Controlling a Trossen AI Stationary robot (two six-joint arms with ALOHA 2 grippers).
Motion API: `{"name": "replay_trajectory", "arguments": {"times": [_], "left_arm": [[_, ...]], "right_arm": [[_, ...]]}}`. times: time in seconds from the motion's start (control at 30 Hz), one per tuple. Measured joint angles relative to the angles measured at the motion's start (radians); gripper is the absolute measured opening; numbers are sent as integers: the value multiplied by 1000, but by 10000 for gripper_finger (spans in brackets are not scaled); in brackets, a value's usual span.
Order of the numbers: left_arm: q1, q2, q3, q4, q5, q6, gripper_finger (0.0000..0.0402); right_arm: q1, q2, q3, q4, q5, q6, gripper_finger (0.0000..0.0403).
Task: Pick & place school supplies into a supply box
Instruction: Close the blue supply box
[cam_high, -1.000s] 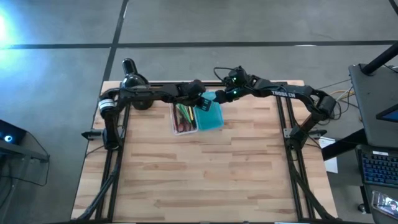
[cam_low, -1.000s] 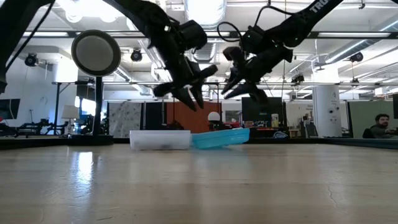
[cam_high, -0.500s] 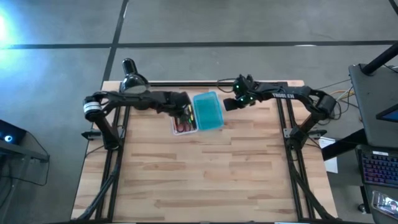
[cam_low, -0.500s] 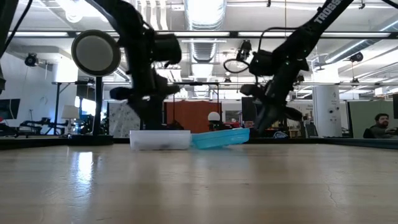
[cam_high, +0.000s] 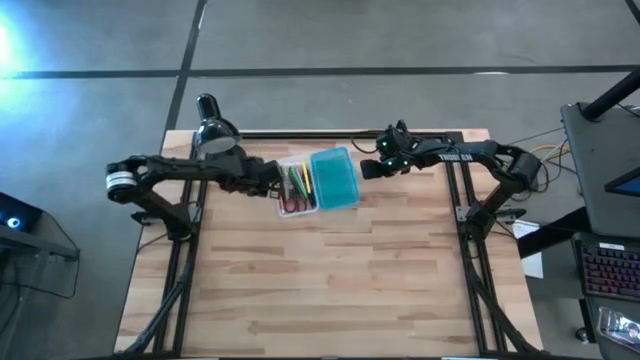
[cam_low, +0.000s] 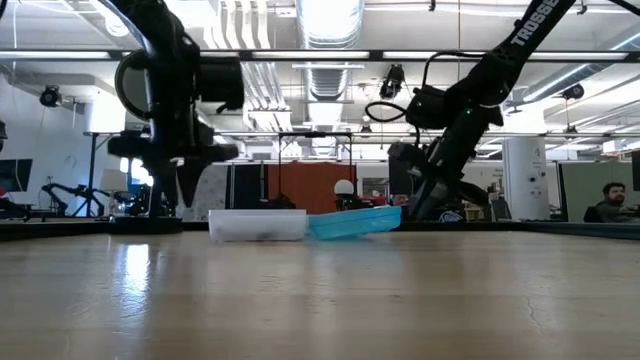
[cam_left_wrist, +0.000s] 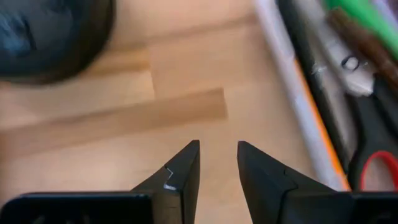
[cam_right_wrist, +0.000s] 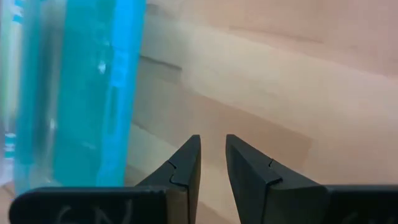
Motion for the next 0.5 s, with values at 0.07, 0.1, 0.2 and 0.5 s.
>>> {"name": "replay_trajectory", "arguments": {"times": [0.07,0.1,0.2,0.5], "left_arm": [[0,5,-34,49,27,-23,91],[0,9,-49,81,34,-38,91],[0,34,-90,145,37,-80,91],[4,98,-101,252,42,-104,91]], "right_arm": [[0,0,4,10,0,-1,68],[0,0,4,17,1,-1,68],[-6,26,6,31,5,0,68],[-8,145,44,43,-44,46,68]]}}
